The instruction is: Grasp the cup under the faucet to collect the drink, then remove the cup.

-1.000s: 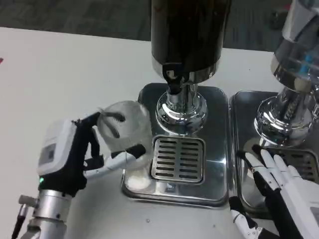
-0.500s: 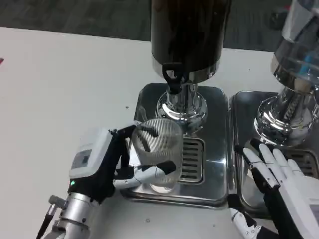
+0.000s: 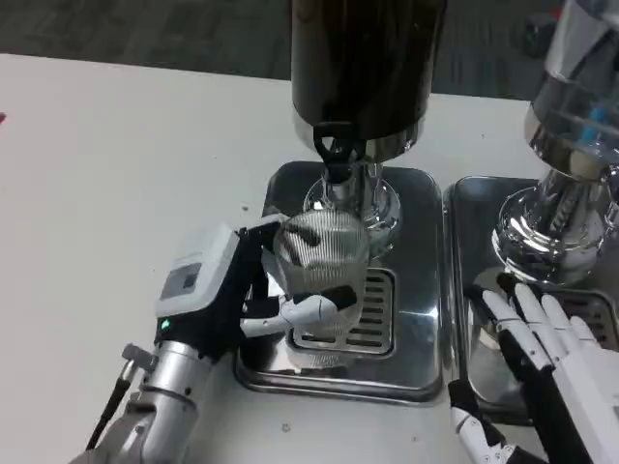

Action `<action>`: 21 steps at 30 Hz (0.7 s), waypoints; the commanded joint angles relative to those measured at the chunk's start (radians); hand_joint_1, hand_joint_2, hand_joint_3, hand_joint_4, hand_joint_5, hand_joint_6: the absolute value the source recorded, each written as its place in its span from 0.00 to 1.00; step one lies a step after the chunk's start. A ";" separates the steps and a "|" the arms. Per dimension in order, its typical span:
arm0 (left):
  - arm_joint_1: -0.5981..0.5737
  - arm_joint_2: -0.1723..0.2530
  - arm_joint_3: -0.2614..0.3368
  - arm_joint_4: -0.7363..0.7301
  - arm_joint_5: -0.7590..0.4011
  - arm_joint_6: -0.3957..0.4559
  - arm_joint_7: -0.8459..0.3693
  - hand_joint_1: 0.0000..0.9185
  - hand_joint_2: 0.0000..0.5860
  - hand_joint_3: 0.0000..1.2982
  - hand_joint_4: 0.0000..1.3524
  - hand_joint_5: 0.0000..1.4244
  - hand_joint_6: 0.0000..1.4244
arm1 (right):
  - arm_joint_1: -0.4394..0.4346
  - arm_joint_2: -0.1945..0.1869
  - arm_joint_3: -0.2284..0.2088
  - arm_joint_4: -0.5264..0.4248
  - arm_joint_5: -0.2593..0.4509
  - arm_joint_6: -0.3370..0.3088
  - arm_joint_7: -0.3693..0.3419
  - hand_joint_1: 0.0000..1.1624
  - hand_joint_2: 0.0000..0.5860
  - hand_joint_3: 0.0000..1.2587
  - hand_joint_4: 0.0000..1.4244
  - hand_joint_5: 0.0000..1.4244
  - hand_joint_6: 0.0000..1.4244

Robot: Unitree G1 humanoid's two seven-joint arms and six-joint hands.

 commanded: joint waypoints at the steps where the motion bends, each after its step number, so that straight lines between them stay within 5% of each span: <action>1: -0.036 -0.009 -0.014 0.039 0.004 0.016 -0.006 0.31 0.13 0.48 0.56 0.74 0.94 | 0.019 0.008 -0.002 -0.027 -0.007 0.005 0.005 0.36 0.86 0.09 0.00 0.00 0.01; 16: -0.034 -0.011 -0.058 0.043 -0.016 0.000 -0.099 0.22 0.14 0.44 0.48 0.64 0.79 | 0.031 0.013 -0.002 -0.026 0.005 0.001 0.006 0.35 0.87 0.09 0.00 0.00 0.01; 21: -0.018 0.002 -0.067 0.020 -0.006 0.022 -0.124 0.13 0.10 0.31 0.27 0.42 0.56 | 0.027 0.013 0.000 -0.023 0.007 0.001 0.008 0.35 0.87 0.10 0.00 0.00 0.01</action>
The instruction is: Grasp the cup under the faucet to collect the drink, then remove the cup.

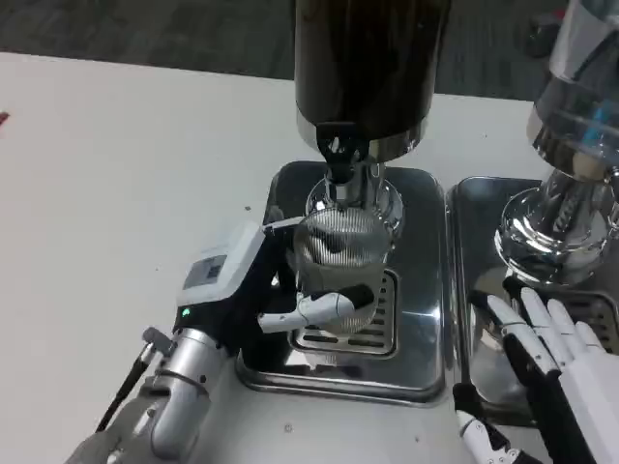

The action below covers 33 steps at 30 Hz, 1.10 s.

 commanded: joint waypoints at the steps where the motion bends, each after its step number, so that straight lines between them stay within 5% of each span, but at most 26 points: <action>1: 0.035 0.008 -0.018 -0.018 0.006 0.021 -0.042 0.12 0.09 0.28 0.24 0.38 0.52 | -0.002 0.002 0.000 -0.005 0.004 0.000 0.007 0.35 0.87 0.10 0.00 0.00 0.01; 13: 0.076 0.040 -0.018 -0.111 0.003 0.064 -0.083 0.07 0.08 0.19 0.06 0.18 0.27 | -0.005 0.006 0.007 0.007 0.011 0.000 0.005 0.35 0.87 0.10 0.00 0.00 0.01; 33: 0.186 0.103 0.037 -0.316 -0.053 0.077 -0.199 0.06 0.09 0.18 0.04 0.16 0.25 | -0.039 0.005 0.018 0.041 0.032 -0.002 0.004 0.36 0.85 0.11 0.00 0.00 0.01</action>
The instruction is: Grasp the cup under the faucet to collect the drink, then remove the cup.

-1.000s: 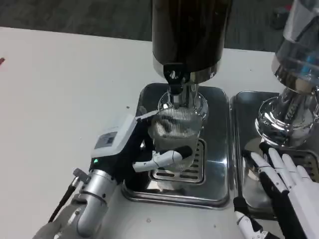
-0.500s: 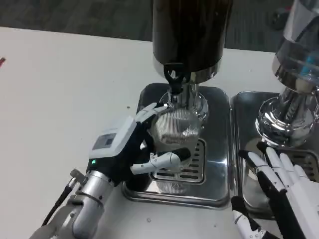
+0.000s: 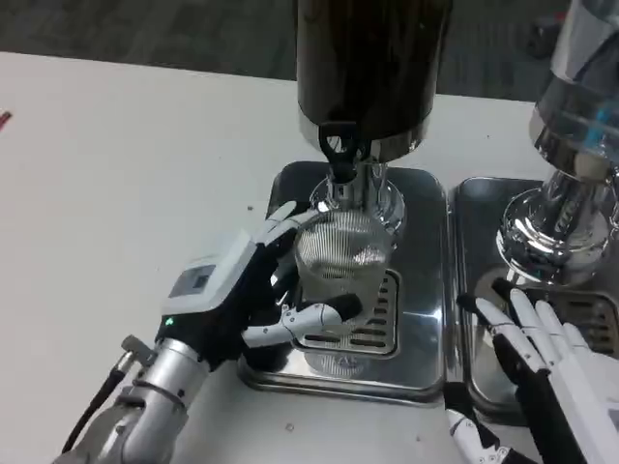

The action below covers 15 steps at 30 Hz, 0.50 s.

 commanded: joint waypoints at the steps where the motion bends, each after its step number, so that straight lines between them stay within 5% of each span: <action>1: 0.052 0.018 0.014 -0.048 -0.013 0.014 -0.046 0.06 0.09 0.18 0.04 0.16 0.25 | -0.010 0.001 0.004 0.007 0.011 -0.002 0.000 0.36 0.85 0.11 0.00 0.00 0.01; 6: 0.140 0.063 0.072 -0.171 -0.045 -0.003 -0.056 0.06 0.09 0.19 0.14 0.22 0.29 | -0.024 -0.002 0.010 0.019 0.014 -0.004 -0.004 0.36 0.85 0.11 0.00 0.00 0.01; 15: 0.335 0.232 0.292 -0.362 -0.156 -0.120 -0.093 0.07 0.10 0.21 0.19 0.25 0.32 | -0.078 0.031 0.073 0.042 -0.040 0.021 -0.002 0.37 0.86 0.11 0.00 0.00 0.01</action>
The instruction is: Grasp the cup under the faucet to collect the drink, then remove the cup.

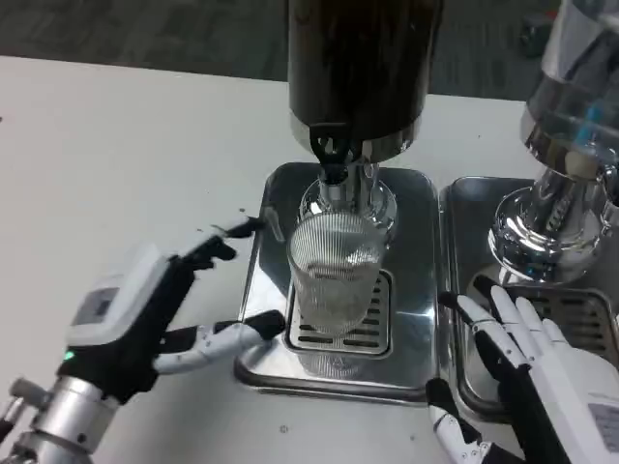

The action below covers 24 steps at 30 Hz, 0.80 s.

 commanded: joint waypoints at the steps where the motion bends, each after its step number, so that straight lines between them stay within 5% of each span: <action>1: 0.051 0.074 0.103 -0.026 -0.087 -0.051 -0.044 0.07 0.10 0.21 0.19 0.25 0.32 | -0.024 0.025 0.038 0.004 -0.039 0.022 -0.002 0.37 0.86 0.11 0.00 0.00 0.01; 10: 0.013 0.114 0.243 0.016 -0.308 -0.205 -0.157 0.00 0.18 0.34 0.30 0.29 0.29 | -0.020 0.032 0.046 -0.002 -0.051 0.036 -0.014 0.37 0.87 0.11 0.00 0.00 0.02; 14: -0.059 0.140 0.284 0.041 -0.566 -0.230 -0.346 0.00 0.18 0.37 0.33 0.32 0.33 | -0.025 0.031 0.045 0.000 -0.048 0.037 -0.014 0.37 0.86 0.11 0.00 0.00 0.02; 19: -0.167 0.170 0.333 0.030 -0.926 -0.113 -0.695 0.00 0.14 0.32 0.31 0.32 0.32 | -0.039 0.028 0.041 0.006 -0.040 0.035 -0.013 0.37 0.86 0.11 0.00 0.00 0.02; 24: -0.301 0.189 0.382 0.029 -1.182 0.156 -1.038 0.00 0.11 0.30 0.27 0.27 0.27 | -0.059 0.024 0.042 0.017 -0.030 0.033 -0.008 0.37 0.87 0.11 0.00 0.00 0.02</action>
